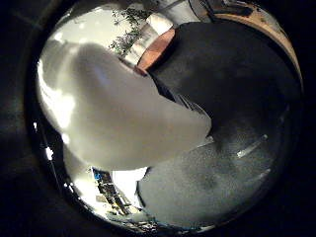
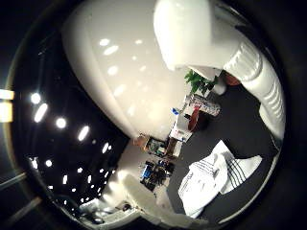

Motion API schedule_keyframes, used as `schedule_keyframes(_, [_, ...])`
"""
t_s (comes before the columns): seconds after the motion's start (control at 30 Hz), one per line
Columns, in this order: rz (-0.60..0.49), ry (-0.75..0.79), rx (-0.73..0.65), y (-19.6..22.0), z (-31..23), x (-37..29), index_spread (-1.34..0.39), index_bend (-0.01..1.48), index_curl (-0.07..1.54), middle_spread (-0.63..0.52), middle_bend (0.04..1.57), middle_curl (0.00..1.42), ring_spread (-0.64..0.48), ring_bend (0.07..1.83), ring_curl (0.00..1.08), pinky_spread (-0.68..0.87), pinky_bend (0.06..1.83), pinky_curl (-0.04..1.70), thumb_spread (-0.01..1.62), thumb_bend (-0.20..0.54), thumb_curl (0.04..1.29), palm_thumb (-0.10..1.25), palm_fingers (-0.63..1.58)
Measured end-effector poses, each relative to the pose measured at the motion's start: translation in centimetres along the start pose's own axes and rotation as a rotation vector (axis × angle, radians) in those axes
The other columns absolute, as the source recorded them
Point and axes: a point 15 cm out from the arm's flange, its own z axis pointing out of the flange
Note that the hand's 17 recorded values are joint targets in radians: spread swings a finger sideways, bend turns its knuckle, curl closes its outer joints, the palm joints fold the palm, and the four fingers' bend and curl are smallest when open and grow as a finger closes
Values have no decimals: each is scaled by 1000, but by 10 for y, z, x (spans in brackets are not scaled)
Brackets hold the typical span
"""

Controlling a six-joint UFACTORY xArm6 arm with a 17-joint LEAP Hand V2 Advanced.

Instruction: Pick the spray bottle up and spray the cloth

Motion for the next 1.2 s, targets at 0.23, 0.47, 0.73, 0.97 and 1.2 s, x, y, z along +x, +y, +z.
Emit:
schedule_keyframes(0.23, [5,3,-6,-9,9,10,-47,171,280,264,183,256,374,215,260,610,765,253,999,-27,349,319,-13])
schedule_keyframes(0.47, [6,1,-9,-12,15,13,-102,173,291,223,215,294,316,375,297,640,698,226,1017,-22,369,398,246])
schedule_keyframes(0.73, [10,10,5,-12,32,7,-366,181,297,-155,423,388,-198,883,432,318,760,182,1012,-4,441,651,881])
schedule_keyframes(0.97, [1,-15,22,-17,49,-9,-511,343,411,-367,785,569,-322,1081,517,-474,1090,316,843,-23,527,839,1365])
schedule_keyframes(1.2, [-34,-27,30,-17,54,-14,-383,862,646,-254,1093,664,-260,1235,576,-402,1222,441,1047,27,574,967,1367])
